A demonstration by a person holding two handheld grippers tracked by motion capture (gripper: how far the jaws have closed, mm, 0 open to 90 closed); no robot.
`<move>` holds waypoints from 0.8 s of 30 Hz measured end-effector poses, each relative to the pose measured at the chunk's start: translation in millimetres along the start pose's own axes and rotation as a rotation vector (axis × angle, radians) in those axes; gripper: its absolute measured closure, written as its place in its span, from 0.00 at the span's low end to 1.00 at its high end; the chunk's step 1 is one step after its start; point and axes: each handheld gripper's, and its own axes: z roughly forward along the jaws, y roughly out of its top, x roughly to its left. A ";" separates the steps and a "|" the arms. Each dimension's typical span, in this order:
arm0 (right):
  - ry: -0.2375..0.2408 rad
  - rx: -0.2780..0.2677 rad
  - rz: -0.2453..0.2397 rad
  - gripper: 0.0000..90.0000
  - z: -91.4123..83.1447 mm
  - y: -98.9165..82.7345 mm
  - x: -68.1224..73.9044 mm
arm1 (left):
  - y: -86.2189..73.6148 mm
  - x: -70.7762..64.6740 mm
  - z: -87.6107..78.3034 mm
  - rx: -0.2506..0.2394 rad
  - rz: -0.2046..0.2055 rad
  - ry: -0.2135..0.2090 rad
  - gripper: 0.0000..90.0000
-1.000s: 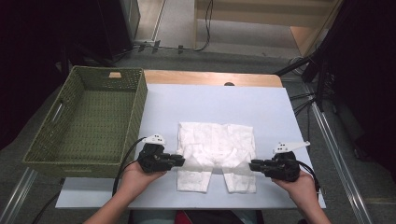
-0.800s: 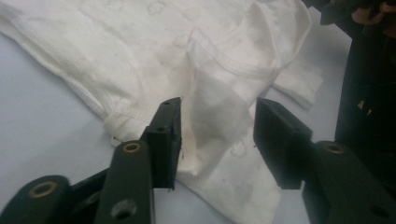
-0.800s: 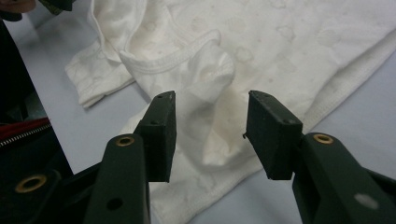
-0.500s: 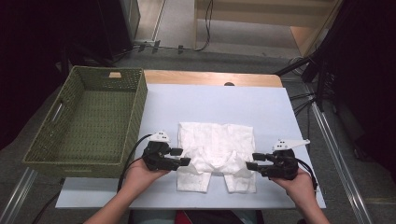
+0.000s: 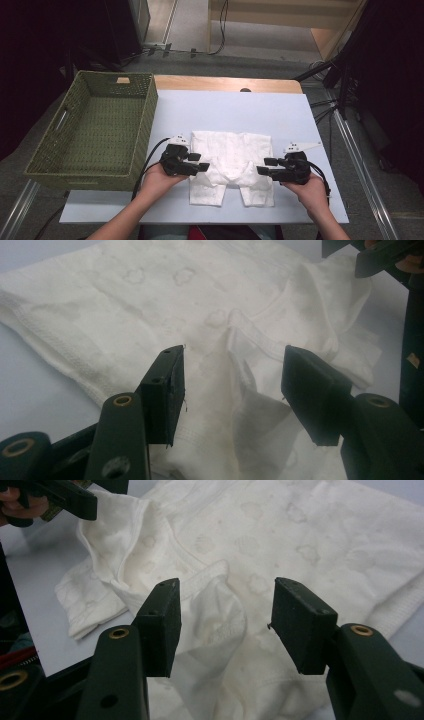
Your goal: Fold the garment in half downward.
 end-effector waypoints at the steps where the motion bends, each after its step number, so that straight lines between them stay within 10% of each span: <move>1: 0.001 0.003 0.001 0.49 1.9 1.4 0.2 | 0.9 0.6 1.3 0.003 0.002 0.000 0.48; 11: -0.006 0.040 0.015 0.58 19.6 7.6 -0.1 | 11.2 3.3 15.6 0.037 0.003 -0.017 0.53; 24: 0.025 0.065 0.004 0.92 14.1 6.1 4.9 | 9.8 2.1 16.8 0.057 -0.001 -0.087 0.93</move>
